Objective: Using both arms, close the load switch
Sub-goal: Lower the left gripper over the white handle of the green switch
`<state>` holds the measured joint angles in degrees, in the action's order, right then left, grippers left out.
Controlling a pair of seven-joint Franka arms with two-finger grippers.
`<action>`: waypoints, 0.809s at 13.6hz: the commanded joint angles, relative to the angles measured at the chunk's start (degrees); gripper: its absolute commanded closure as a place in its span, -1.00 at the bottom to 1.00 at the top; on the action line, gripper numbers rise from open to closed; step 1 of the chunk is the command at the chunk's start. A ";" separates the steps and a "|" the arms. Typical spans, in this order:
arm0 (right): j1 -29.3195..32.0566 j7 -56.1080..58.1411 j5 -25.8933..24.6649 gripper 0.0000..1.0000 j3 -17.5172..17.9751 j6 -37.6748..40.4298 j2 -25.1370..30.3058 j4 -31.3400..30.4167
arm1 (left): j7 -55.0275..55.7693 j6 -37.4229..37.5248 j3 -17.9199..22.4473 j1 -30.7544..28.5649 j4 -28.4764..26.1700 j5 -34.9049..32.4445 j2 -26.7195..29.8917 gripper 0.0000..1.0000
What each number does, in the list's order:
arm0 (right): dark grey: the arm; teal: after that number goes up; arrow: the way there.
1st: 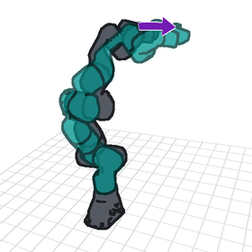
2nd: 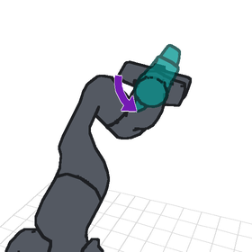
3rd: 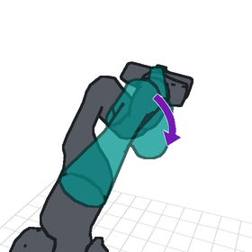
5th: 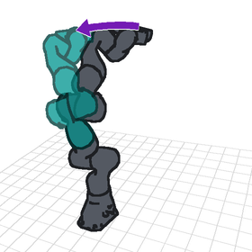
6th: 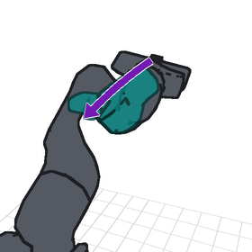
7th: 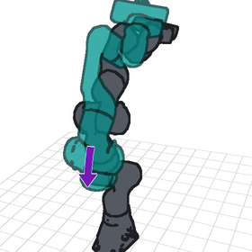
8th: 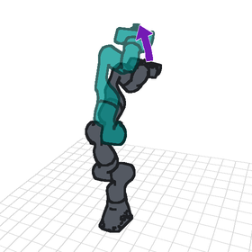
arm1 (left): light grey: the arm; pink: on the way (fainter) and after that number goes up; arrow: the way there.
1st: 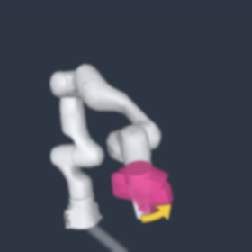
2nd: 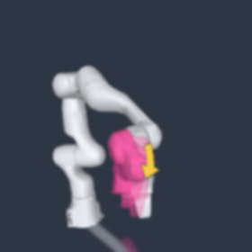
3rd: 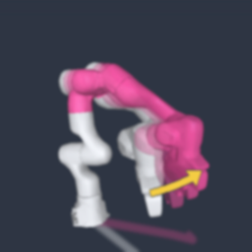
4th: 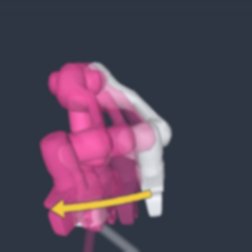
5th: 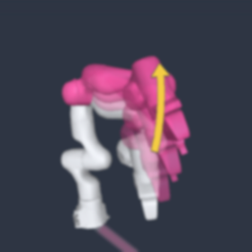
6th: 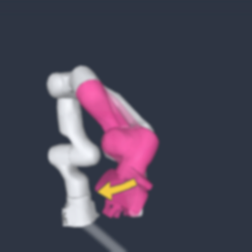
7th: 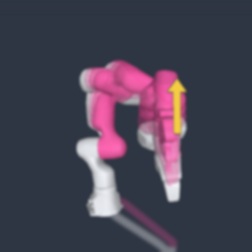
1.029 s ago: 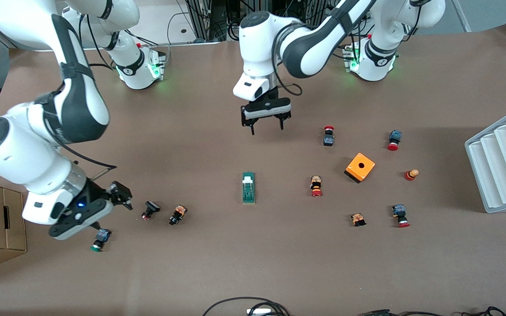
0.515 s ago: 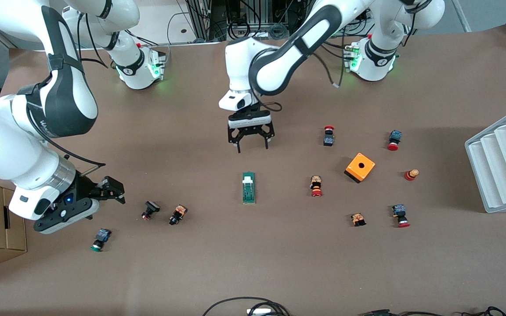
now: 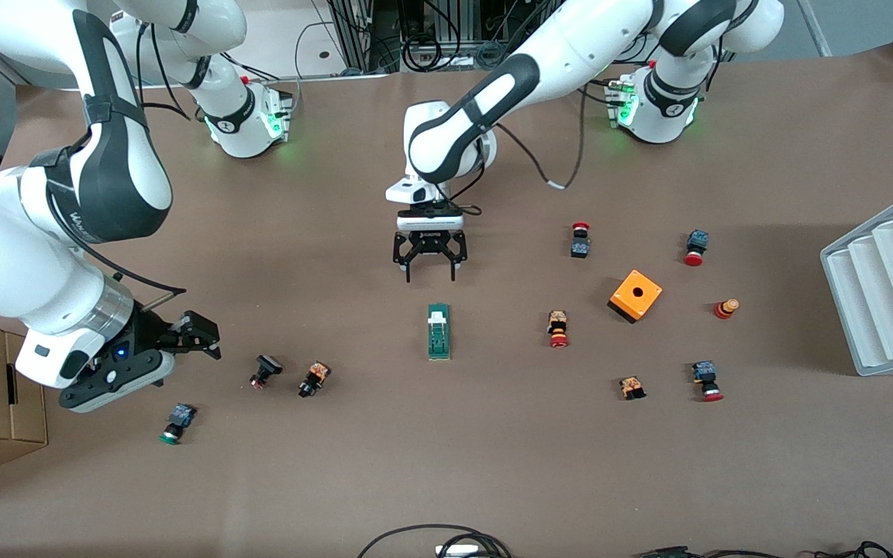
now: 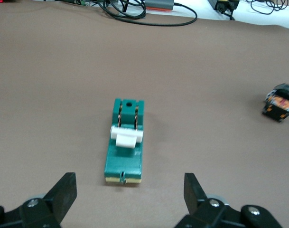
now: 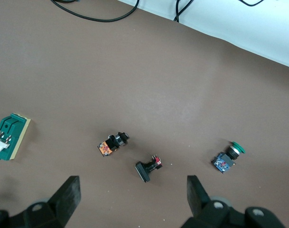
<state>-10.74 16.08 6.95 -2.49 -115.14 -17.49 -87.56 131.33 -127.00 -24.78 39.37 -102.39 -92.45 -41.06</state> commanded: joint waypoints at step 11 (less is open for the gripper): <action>0.90 -0.17 1.14 -1.00 0.29 1.85 0.87 0.02 | 7.88 14.94 0.78 4.75 6.76 -14.17 -12.29 -1.00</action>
<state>-10.43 16.04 6.95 -2.53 -114.74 -17.41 -87.56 138.02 -113.41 -24.68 43.00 -96.97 -105.78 -52.53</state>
